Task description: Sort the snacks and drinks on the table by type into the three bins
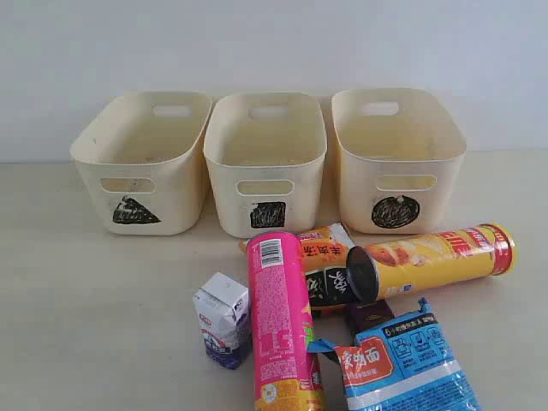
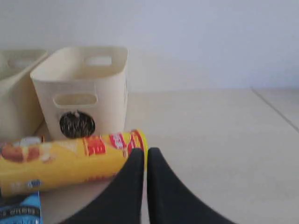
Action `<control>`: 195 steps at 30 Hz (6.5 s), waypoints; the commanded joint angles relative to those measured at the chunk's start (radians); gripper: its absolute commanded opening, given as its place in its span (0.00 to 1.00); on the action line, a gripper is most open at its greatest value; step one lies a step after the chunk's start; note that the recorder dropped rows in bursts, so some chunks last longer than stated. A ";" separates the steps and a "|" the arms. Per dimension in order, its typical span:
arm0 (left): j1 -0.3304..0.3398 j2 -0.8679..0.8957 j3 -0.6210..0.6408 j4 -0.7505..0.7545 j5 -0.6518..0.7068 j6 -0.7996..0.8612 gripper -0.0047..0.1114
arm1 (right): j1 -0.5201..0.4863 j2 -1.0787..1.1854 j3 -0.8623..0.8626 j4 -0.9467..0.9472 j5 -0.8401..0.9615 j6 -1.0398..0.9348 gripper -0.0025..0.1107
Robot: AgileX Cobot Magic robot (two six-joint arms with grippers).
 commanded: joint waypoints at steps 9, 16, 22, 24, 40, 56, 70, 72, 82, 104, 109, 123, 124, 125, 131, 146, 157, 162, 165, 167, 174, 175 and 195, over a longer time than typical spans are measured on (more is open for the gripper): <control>0.003 -0.003 0.003 -0.003 -0.008 0.003 0.07 | -0.003 -0.005 -0.001 0.064 -0.353 0.153 0.02; 0.003 -0.003 0.003 -0.003 -0.008 0.003 0.07 | -0.003 0.067 -0.085 0.064 -0.368 0.169 0.02; 0.003 -0.003 0.003 -0.003 -0.008 0.003 0.07 | -0.003 0.245 -0.230 0.061 -0.365 0.169 0.02; 0.003 -0.003 0.003 -0.003 -0.008 0.003 0.07 | -0.003 0.313 -0.283 0.060 -0.351 0.147 0.02; 0.003 -0.003 0.003 -0.003 -0.008 0.003 0.07 | -0.003 0.811 -0.684 0.058 0.220 -0.101 0.02; 0.003 -0.003 0.003 -0.003 -0.008 0.003 0.07 | -0.003 1.141 -0.820 0.540 0.953 -0.701 0.02; 0.003 -0.003 0.003 -0.003 -0.004 0.003 0.07 | 0.101 1.433 -0.717 0.640 0.781 -0.831 0.75; 0.003 -0.003 0.003 -0.003 -0.004 0.003 0.07 | 0.110 1.473 -0.717 0.640 0.731 -0.829 0.75; 0.003 -0.003 0.003 -0.003 -0.008 0.003 0.07 | 0.110 1.606 -0.717 0.686 0.706 -0.874 0.75; 0.003 -0.003 0.003 -0.003 -0.005 0.003 0.07 | 0.225 1.740 -0.721 0.714 0.607 -0.950 0.25; 0.003 -0.003 0.003 -0.003 -0.005 0.003 0.07 | 0.225 1.740 -0.721 0.665 0.638 -0.942 0.04; 0.003 -0.003 0.003 -0.003 -0.008 0.003 0.07 | 0.225 1.573 -0.721 0.639 0.722 -0.922 0.02; 0.003 -0.003 0.003 -0.003 -0.008 0.003 0.07 | 0.225 1.554 -0.721 0.637 0.731 -0.922 0.02; 0.003 -0.003 0.003 -0.003 -0.008 0.003 0.07 | 0.225 1.526 -0.721 0.632 0.745 -0.922 0.02; 0.003 -0.003 0.003 -0.003 -0.008 0.003 0.07 | 0.225 1.407 -0.776 0.563 0.806 -0.885 0.02; 0.003 -0.003 0.003 -0.003 -0.008 0.003 0.07 | 0.225 1.348 -1.143 0.456 0.661 -0.824 0.02; 0.003 -0.003 0.003 -0.003 -0.008 0.003 0.07 | 0.225 1.590 -1.338 0.452 0.283 -0.824 0.02; 0.003 -0.003 0.003 -0.003 -0.008 0.003 0.07 | 0.225 1.743 -1.447 0.452 0.107 -0.824 0.02; 0.003 -0.003 0.003 -0.003 -0.008 0.003 0.07 | 0.225 1.822 -1.505 0.452 0.007 -0.824 0.02; 0.003 -0.003 0.003 -0.003 -0.008 0.003 0.07 | 0.225 1.869 -1.531 0.452 -0.067 -0.824 0.02; 0.003 -0.003 0.003 -0.003 -0.008 0.003 0.07 | 0.225 2.018 -1.567 0.452 -0.295 -0.824 0.02; 0.003 -0.003 0.003 -0.003 -0.008 0.003 0.07 | 0.225 2.037 -1.572 0.452 -0.308 -0.824 0.02; 0.003 -0.003 0.003 -0.003 -0.008 0.003 0.07 | 0.225 2.043 -1.597 0.521 -0.215 -0.821 0.75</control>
